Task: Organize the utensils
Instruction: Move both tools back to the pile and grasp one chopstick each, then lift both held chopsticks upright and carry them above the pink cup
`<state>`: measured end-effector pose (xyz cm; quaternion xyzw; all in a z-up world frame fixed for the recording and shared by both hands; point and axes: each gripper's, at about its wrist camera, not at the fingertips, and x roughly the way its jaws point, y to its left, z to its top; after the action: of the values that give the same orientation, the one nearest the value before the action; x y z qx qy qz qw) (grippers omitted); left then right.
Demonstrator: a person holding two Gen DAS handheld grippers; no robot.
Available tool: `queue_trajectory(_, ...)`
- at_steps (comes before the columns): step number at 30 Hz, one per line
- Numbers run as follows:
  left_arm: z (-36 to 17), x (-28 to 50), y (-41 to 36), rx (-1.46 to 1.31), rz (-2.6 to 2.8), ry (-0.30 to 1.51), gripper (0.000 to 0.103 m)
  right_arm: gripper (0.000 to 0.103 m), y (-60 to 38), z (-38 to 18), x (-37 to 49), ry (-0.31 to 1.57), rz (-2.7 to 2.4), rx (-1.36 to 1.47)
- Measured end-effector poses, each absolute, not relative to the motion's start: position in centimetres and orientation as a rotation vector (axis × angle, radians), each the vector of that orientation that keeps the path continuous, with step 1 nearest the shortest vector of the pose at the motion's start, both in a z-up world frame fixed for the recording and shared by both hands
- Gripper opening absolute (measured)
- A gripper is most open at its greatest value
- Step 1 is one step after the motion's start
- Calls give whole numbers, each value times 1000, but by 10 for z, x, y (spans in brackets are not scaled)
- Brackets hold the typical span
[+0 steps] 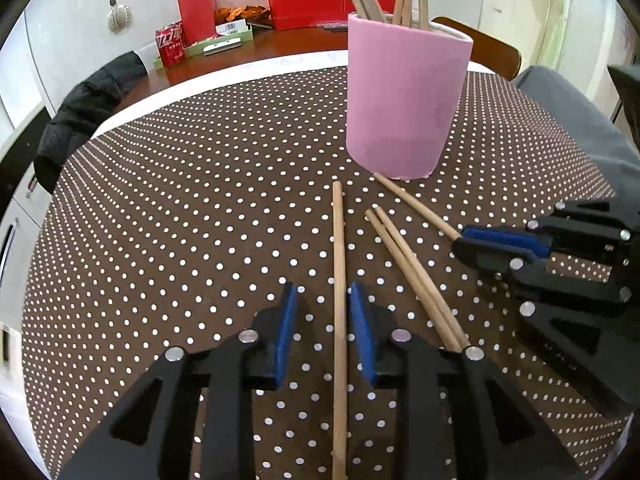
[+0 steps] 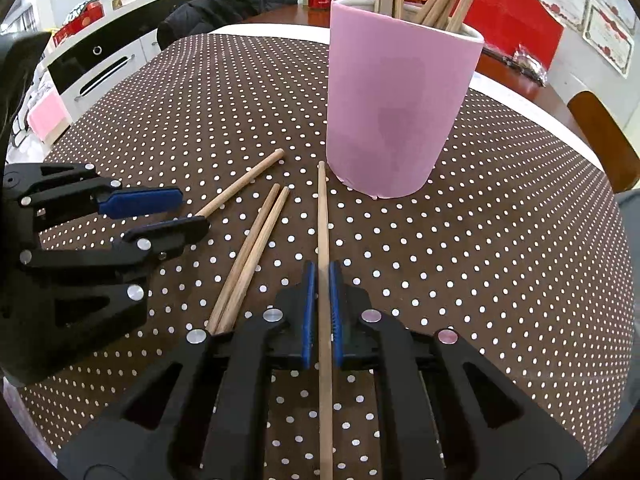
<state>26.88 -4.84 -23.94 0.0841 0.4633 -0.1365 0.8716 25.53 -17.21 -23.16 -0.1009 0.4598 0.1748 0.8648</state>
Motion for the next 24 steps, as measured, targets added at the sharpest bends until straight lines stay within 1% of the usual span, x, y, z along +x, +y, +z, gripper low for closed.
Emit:
queue_trajectory(3,-239,266,-41,123,-305,961,5,6,-180,-230,248,949,401,-145)
queue_trajectory(7,-230,250,-28,13,-305,901,5,6,-200,-214,227,859,458,-30)
queue_trajectory(10,-210,236,-19,-57,-297,819,5,6,-216,-194,213,770,511,75)
queue_trajectory(14,-167,222,-17,-120,-316,653,5,6,-233,-160,202,634,556,181)
queue_trajectory(17,-139,213,-19,-144,-350,541,5,6,-236,-138,198,553,555,197)
queue_trajectory(24,-80,214,-39,-154,-412,314,5,6,-257,-96,217,390,486,304)
